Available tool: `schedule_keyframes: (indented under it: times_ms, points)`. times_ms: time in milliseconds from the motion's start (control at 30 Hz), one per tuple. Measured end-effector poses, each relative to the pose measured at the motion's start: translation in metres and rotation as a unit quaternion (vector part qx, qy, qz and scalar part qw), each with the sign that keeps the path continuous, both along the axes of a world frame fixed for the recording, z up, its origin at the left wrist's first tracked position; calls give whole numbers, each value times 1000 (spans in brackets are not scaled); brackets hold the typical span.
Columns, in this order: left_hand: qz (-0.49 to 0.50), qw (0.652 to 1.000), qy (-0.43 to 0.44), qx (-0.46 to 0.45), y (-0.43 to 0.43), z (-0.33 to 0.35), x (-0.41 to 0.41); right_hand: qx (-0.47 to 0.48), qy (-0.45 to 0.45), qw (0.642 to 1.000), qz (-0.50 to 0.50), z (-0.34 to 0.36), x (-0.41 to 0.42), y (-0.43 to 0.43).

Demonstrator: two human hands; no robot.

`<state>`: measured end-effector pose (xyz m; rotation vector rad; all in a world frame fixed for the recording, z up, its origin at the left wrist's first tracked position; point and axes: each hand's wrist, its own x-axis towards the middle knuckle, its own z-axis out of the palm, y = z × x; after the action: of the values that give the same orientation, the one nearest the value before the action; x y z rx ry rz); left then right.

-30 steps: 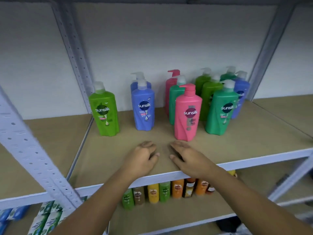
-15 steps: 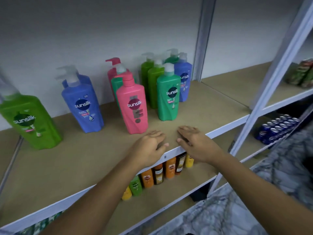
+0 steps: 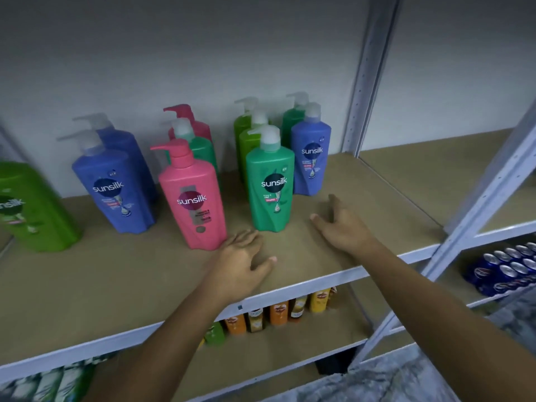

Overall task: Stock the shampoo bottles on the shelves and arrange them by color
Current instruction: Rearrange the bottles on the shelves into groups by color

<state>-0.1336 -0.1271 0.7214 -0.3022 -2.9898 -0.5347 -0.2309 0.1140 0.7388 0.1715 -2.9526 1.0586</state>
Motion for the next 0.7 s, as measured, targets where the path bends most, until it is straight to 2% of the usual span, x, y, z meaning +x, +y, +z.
schedule_keyframes:
  times_ms: [67, 167, 333, 700]
  points:
    - [28, 1000, -3, 10, 1, -1, -3, -85, 1, 996, -33, 4, -17, -2]
    - [47, 999, -6, 11, 2, -2, -3, -140, 18, 989, -48, 6, -41, -7]
    - [56, 998, -7, 8, 3, -1, -2, -244, 59, 968, -4, -3, -80, -14]
    - [59, 998, 15, 12, 2, -6, -3, -234, 89, 966, -60, -12, -98, -29]
